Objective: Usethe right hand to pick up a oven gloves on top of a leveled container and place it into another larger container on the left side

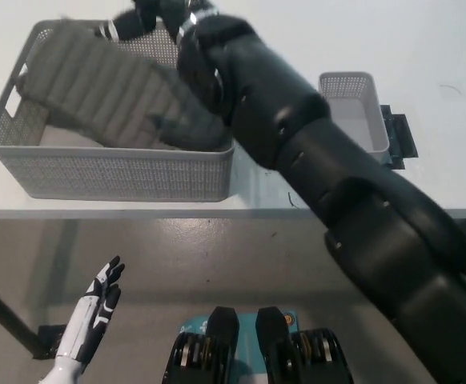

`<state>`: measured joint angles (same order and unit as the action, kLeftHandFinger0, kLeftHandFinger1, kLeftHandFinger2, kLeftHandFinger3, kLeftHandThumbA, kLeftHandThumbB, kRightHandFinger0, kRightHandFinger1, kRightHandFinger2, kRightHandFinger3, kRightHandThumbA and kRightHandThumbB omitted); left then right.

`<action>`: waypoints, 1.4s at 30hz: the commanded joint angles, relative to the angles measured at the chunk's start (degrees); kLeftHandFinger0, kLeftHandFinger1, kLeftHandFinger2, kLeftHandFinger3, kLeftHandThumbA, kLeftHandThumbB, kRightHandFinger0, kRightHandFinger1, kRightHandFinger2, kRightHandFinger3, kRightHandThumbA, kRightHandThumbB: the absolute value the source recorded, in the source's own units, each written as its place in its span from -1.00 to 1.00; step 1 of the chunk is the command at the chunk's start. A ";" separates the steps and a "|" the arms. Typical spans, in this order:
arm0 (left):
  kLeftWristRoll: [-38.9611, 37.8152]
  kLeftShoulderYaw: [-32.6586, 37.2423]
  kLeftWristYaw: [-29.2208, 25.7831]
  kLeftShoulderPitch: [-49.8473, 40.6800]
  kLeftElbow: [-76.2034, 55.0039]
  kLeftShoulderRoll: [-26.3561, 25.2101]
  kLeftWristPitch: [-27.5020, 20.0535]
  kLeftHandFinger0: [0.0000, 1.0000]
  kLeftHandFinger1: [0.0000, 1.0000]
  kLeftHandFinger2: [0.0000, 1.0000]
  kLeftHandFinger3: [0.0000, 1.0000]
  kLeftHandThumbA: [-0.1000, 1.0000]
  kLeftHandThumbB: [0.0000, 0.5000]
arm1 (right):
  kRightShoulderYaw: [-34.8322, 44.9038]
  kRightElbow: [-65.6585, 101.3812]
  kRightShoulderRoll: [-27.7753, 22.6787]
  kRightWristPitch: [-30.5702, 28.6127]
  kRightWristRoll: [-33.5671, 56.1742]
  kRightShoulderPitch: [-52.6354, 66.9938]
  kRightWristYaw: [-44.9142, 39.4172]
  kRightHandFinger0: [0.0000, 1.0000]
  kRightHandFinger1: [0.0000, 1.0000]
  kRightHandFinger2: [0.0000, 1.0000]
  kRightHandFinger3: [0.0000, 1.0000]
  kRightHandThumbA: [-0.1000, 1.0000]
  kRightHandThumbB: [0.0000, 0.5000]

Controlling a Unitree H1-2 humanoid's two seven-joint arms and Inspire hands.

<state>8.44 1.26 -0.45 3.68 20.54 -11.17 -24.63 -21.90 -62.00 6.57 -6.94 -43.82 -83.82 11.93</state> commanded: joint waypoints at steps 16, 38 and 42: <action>-0.73 -0.39 0.99 1.47 -1.17 -1.10 -1.15 1.00 1.00 1.00 1.00 1.00 1.00 | 25.99 82.43 -22.67 12.75 35.62 13.23 -19.44 1.00 1.00 1.00 1.00 1.00 0.21; 0.37 -0.10 0.14 3.32 0.66 -0.27 -1.48 1.00 1.00 1.00 1.00 1.00 1.00 | 29.12 112.55 -26.58 3.77 47.61 49.19 -6.09 1.00 1.00 1.00 1.00 1.00 0.35; 0.69 -0.04 0.14 3.81 0.34 -0.37 -1.02 1.00 1.00 1.00 1.00 1.00 1.00 | 27.38 111.91 -24.78 -0.40 46.69 56.45 -5.85 1.00 1.00 1.00 1.00 1.00 0.13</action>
<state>8.47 1.24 -0.08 3.80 22.90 -10.85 -24.54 -1.86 13.27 -13.62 -1.18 -20.38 -32.69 1.83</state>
